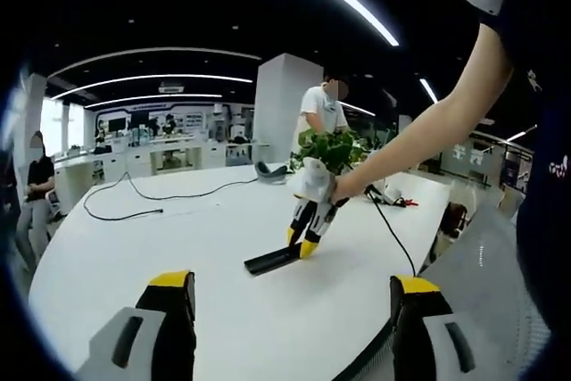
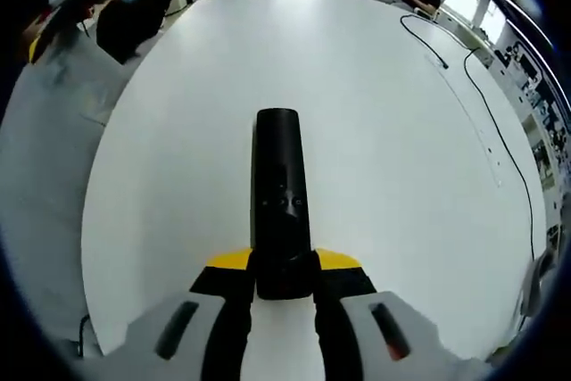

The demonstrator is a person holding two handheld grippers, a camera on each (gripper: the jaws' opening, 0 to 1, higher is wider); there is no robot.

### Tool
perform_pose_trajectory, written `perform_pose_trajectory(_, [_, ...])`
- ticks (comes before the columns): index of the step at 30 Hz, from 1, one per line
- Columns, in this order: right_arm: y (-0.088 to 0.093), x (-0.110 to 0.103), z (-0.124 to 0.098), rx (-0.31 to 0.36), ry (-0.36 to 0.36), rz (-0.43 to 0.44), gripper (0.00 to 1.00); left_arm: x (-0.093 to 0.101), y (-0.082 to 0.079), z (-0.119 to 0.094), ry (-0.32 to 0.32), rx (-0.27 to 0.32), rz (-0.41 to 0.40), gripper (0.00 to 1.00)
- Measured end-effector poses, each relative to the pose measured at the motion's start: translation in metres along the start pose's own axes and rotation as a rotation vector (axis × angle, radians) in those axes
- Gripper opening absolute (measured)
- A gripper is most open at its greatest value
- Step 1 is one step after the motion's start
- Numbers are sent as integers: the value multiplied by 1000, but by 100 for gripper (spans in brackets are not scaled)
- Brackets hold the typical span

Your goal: Press the specified remote control buttons in sequence, fully releasing each button before pressing the next.

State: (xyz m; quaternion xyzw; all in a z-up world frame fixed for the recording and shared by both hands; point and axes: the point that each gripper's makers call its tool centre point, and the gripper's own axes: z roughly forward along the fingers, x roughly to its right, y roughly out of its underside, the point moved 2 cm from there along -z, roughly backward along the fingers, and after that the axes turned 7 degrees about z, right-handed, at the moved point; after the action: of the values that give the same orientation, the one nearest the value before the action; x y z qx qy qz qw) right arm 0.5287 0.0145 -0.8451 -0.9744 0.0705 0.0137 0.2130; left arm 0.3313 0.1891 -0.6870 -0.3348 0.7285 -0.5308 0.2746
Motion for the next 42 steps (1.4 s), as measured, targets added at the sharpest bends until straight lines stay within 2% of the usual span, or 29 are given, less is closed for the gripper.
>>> perform_pose_trajectory(4, [0,0,0,-2,8,9,25,-15,-3,-5,-95,10,25,96])
perform_pose_trajectory(9, [2,0,-1,13,32,38,25,-36,-12,-16,-211,89,-50,96])
perform_pose_trajectory(12, [0,-2,-1,73,42,125,26,-42,-13,-20,-234,113,-111,97])
perform_pose_trajectory(13, [2,-3,-2,87,41,151,26,-43,-13,-20,-243,114,-108,98])
perform_pose_trajectory(15, [4,-1,-7,121,84,186,28,-45,-14,-22,-265,111,-83,98])
perform_pose_trajectory(18, [4,-3,-14,195,84,286,31,-46,-14,-22,-277,103,-70,99])
perform_pose_trajectory(22, [13,-5,-25,210,143,317,35,-45,-13,-22,-273,99,-77,99])
perform_pose_trajectory(24, [17,-8,-35,255,167,395,38,-44,-14,-21,-265,106,-80,99])
perform_pose_trajectory(27, [22,-8,-51,313,231,459,45,-44,-14,-21,-265,103,-76,99])
perform_pose_trajectory(31, [24,-12,-76,406,322,509,56,-44,-14,-21,-264,101,-73,99])
perform_pose_trajectory(35, [28,-23,-97,456,390,543,68,-43,-13,-21,-256,96,-76,99])
perform_pose_trajectory(39, [27,-31,-119,534,449,569,79,-42,-13,-20,-249,101,-80,99])
perform_pose_trajectory(42, [28,-39,-129,573,465,587,86,-41,-12,-19,-244,94,-71,99])
